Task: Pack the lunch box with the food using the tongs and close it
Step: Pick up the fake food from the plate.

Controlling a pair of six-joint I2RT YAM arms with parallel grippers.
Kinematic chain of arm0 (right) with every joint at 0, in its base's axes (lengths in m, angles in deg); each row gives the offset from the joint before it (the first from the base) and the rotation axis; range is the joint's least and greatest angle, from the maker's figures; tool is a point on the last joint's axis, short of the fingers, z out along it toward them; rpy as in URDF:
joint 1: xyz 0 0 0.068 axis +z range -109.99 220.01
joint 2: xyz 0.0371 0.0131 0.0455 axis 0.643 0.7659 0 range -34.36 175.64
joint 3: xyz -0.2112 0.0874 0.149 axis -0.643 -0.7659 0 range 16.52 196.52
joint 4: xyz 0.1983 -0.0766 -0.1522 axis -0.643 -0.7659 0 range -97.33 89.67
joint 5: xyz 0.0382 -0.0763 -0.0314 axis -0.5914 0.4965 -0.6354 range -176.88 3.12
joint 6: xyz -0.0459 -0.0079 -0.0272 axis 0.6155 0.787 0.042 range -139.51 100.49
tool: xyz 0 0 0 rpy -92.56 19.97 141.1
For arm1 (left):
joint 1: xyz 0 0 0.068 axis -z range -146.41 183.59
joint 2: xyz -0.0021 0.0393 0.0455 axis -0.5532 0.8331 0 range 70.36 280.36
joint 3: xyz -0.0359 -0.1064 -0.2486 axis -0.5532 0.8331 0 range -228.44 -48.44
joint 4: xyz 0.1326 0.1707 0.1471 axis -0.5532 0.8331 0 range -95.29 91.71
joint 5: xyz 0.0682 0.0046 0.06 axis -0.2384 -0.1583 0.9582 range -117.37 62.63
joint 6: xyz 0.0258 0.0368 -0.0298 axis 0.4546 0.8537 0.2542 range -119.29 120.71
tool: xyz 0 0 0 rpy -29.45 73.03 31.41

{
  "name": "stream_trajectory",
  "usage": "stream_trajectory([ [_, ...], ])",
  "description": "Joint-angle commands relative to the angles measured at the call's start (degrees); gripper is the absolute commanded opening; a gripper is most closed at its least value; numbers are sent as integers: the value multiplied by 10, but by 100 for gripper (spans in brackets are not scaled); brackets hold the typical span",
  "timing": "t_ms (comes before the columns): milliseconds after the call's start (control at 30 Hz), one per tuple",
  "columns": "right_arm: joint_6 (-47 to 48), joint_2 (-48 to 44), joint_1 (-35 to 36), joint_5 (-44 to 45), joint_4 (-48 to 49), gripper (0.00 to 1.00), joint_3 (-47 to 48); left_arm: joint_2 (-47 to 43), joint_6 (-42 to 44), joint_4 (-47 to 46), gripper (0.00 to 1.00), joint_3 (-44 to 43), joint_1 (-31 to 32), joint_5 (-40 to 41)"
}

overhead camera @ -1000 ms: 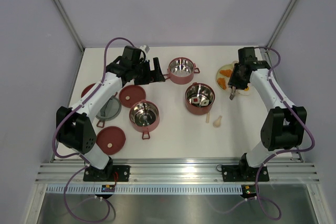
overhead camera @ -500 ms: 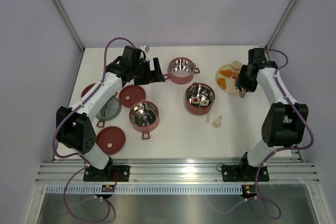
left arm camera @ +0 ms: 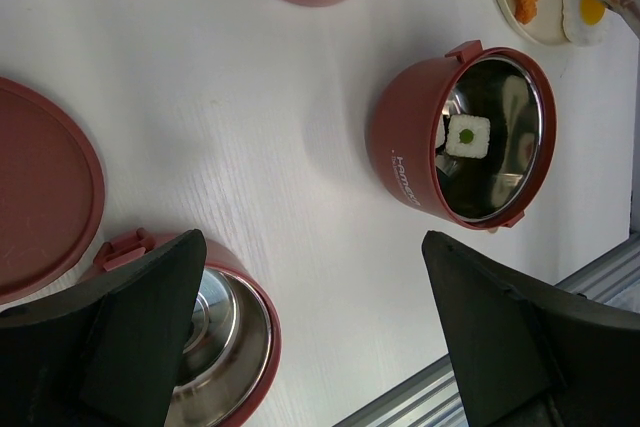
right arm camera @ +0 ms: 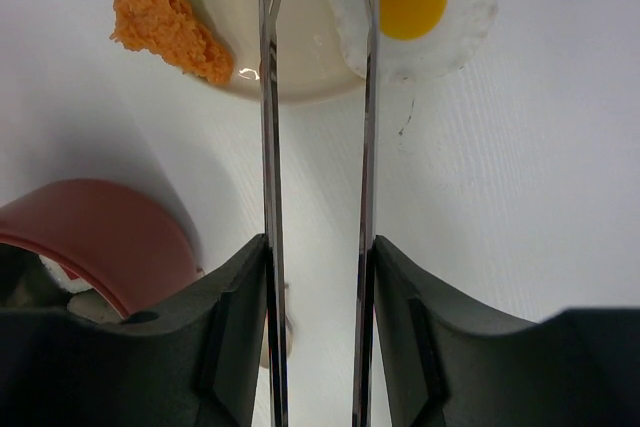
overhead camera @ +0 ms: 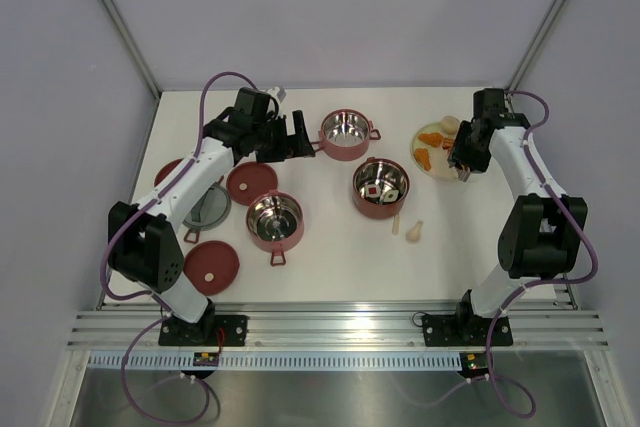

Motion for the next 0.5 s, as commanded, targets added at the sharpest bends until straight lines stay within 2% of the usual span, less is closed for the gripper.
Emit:
stream_trajectory([
  [0, 12, -15, -1, -8, 1, 50, 30, 7, 4, -10, 94, -23, 4, -6],
  [467, 21, 18, -1, -15, 2, 50, 53, 9, 2, -12, 94, -18, 5, -6],
])
